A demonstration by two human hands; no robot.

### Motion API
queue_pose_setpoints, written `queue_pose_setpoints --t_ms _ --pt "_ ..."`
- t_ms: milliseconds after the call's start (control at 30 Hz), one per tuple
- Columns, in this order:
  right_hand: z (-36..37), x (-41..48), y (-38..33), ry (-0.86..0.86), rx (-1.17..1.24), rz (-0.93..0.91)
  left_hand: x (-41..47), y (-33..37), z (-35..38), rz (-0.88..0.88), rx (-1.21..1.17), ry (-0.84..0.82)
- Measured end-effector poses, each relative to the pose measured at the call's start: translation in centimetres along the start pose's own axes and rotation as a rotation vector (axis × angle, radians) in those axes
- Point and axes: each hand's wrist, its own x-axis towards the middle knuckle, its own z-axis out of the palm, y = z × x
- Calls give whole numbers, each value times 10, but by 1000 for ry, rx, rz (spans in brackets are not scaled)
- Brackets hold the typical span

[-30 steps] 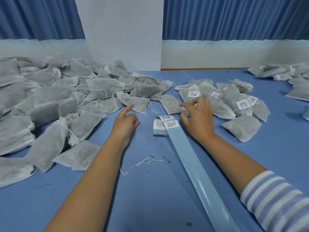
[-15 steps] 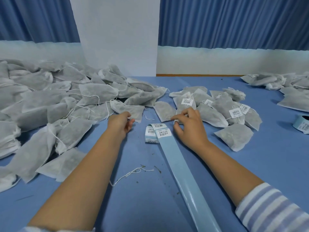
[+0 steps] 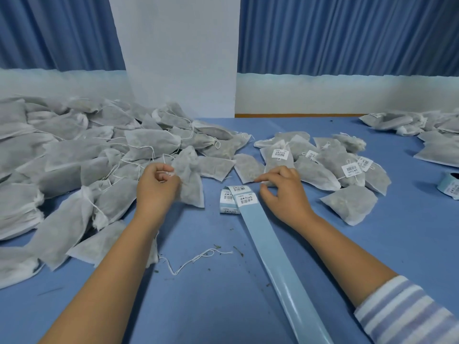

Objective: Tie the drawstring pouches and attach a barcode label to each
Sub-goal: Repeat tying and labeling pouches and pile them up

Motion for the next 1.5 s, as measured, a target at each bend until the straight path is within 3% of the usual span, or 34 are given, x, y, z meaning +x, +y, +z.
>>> queue_pose_setpoints --t_ms 100,267,433,533,600,733,900,1067,1267,1400,1500 --pt "-3 -2 -10 -45 74 35 -6 11 -3 -18 -116 -54" --pt "-15 -7 -39 19 307 40 -25 27 -2 62 -113 -202" --pt "-19 -14 -62 -172 605 30 -42 37 1 140 -76 -383" --pt "-17 -16 -71 -169 791 35 -41 39 -3 128 8 -430" --pt "-14 -20 -75 -109 801 58 -40 39 -4 170 84 -477" --pt "-8 -24 -79 -68 668 64 -44 33 -2 450 203 -614" --pt "-9 -24 -80 -110 637 44 -45 35 0 414 3 -693" --pt "-11 -25 -79 -375 934 94 -53 35 5 456 204 -684" --pt "-26 -19 -73 -406 663 50 -44 37 -8 581 335 -585" --pt "-30 -16 -67 -231 393 -61 -43 38 -9 632 425 -660" --pt "-31 -15 -63 -85 287 -181 -48 42 -8 533 414 -703"
